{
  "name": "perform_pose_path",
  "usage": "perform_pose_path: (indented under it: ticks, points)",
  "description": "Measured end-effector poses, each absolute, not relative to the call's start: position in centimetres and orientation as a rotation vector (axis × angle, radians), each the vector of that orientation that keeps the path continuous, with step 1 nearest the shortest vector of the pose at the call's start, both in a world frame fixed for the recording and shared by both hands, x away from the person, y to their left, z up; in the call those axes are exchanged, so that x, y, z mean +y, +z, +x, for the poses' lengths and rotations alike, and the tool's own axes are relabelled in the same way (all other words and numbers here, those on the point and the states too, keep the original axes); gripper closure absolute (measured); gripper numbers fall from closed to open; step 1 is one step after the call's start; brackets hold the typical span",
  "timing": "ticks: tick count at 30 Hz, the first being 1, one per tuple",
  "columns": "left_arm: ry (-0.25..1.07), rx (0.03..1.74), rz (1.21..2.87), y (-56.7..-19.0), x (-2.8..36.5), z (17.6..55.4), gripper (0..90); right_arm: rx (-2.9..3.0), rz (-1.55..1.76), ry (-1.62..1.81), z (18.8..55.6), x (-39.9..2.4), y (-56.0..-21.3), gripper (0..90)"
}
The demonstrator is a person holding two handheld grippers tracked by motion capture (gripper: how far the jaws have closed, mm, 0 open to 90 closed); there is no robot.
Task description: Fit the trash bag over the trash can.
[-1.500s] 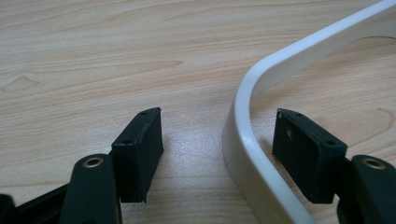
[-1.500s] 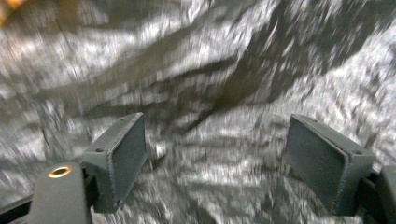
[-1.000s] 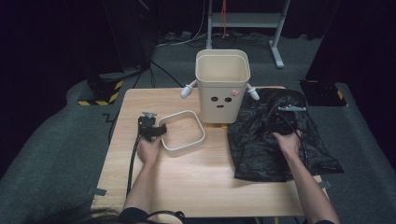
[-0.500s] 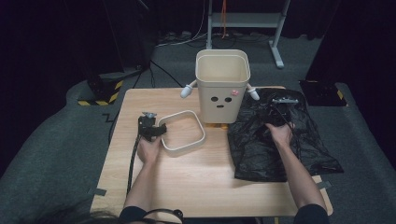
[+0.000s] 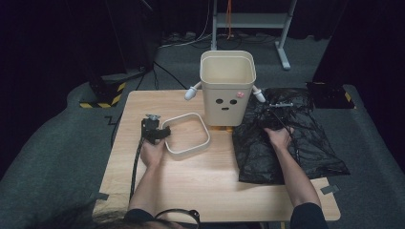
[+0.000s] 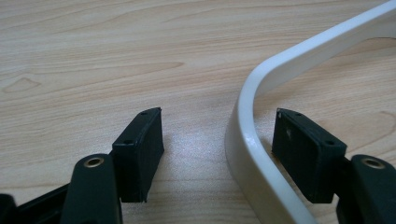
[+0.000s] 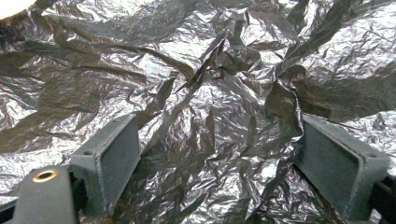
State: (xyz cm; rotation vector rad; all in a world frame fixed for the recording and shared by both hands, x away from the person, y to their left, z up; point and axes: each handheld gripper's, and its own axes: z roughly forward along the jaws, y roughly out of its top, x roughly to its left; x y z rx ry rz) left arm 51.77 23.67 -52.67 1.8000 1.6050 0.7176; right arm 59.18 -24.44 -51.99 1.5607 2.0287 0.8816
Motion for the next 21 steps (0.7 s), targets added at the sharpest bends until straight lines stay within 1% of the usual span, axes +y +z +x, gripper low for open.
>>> perform_pose_path:
  ticks: [1,3,8,10,14,17,21]
  points:
    - [0.717,1.604,1.801,-52.7,23.7,51.8,33.2,2.034,1.532,0.865,59.1,-24.3,-52.1,17.4]
    - [0.717,1.604,1.801,-52.7,23.7,51.8,33.1,2.048,1.497,0.855,58.9,-24.0,-52.1,24.0]
    - [0.718,1.604,1.802,-52.7,23.7,51.8,33.0,2.069,1.471,0.862,58.5,-23.5,-51.7,54.7]
    - [0.718,1.604,1.802,-52.7,23.7,51.8,33.0,2.077,1.453,0.872,58.3,-23.3,-51.7,64.8]
    - [0.719,1.603,1.805,-52.7,23.7,51.8,32.7,2.079,1.418,0.886,58.2,-22.8,-51.8,80.9]
    - [0.719,1.603,1.805,-52.7,23.7,51.8,32.7,2.089,1.427,0.876,58.3,-22.8,-51.7,87.6]
    - [0.717,1.602,1.805,-52.7,23.7,51.9,32.3,2.107,1.389,0.863,58.4,-23.1,-51.5,89.4]
